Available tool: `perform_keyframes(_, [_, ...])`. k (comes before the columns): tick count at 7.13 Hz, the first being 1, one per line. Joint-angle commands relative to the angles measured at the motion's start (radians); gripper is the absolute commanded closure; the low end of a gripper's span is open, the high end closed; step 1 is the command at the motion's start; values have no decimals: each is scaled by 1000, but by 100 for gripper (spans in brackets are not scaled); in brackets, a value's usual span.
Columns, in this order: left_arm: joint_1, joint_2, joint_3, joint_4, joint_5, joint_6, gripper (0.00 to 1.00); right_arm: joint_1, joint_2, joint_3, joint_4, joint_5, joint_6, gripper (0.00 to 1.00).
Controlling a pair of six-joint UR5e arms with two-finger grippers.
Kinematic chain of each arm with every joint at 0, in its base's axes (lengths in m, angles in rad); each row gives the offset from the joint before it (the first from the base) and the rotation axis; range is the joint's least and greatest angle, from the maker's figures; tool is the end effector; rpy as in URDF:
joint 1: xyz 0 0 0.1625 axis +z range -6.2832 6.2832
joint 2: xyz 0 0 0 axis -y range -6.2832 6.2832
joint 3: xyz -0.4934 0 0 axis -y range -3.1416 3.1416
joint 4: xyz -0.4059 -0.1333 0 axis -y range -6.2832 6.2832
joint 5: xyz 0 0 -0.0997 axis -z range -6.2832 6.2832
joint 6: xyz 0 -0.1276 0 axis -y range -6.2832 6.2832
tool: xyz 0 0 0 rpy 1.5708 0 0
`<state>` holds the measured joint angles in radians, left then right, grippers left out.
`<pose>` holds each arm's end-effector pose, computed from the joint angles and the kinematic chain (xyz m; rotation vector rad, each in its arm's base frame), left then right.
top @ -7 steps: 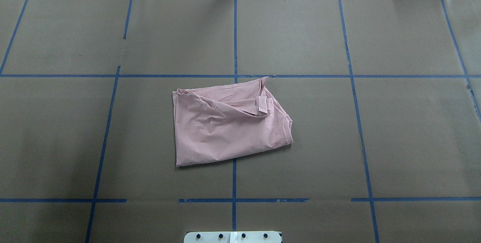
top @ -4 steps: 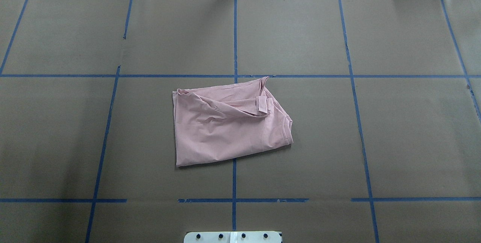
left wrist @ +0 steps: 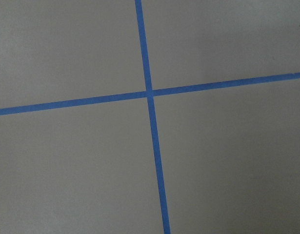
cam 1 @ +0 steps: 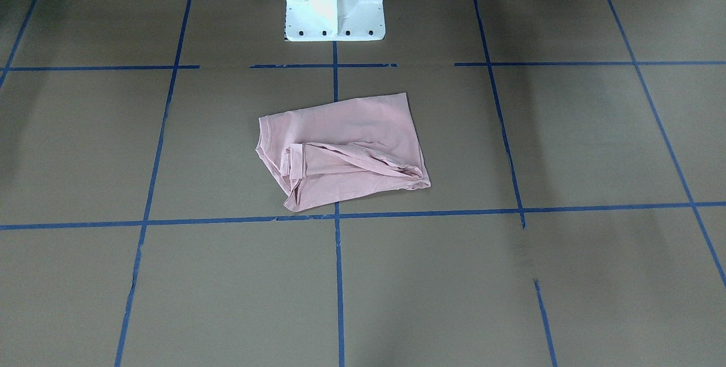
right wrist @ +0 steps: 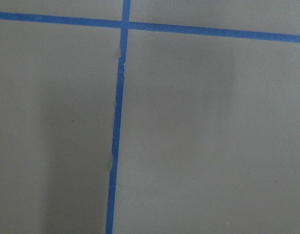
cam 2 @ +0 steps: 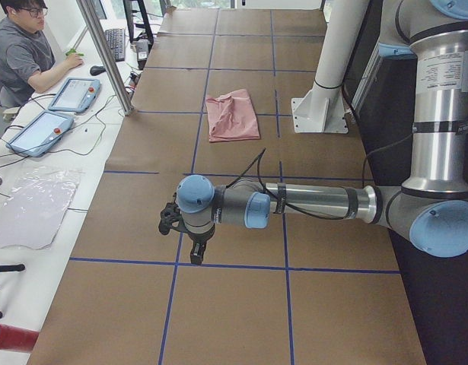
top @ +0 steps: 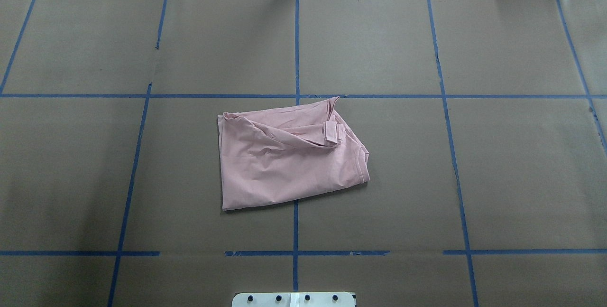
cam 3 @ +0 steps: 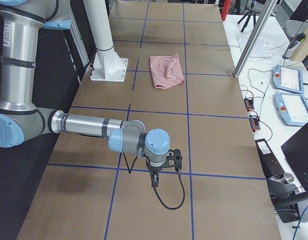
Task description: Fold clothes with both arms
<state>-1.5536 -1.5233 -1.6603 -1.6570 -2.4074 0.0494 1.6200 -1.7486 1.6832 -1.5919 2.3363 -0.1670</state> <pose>-0.0301 -0.4925 0.7103 0.1341 0.8338 0.1162 0.0650 -0.4064 0.7749 0.0008 -0.7696 -0.0788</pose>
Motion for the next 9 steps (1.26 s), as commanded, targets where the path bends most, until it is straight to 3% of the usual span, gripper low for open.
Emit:
perform_keyframes(1, [0, 11, -7, -13, 1, 0, 0, 0, 1, 1, 0, 3, -2, 0])
perform_keyframes(5, [-28, 20, 14, -1, 2, -28, 0, 0, 6, 6, 0, 12, 12, 0])
perform_keyframes(9, [-69, 17, 7, -13, 105, -16, 0, 0, 11, 7, 1, 9, 11, 0])
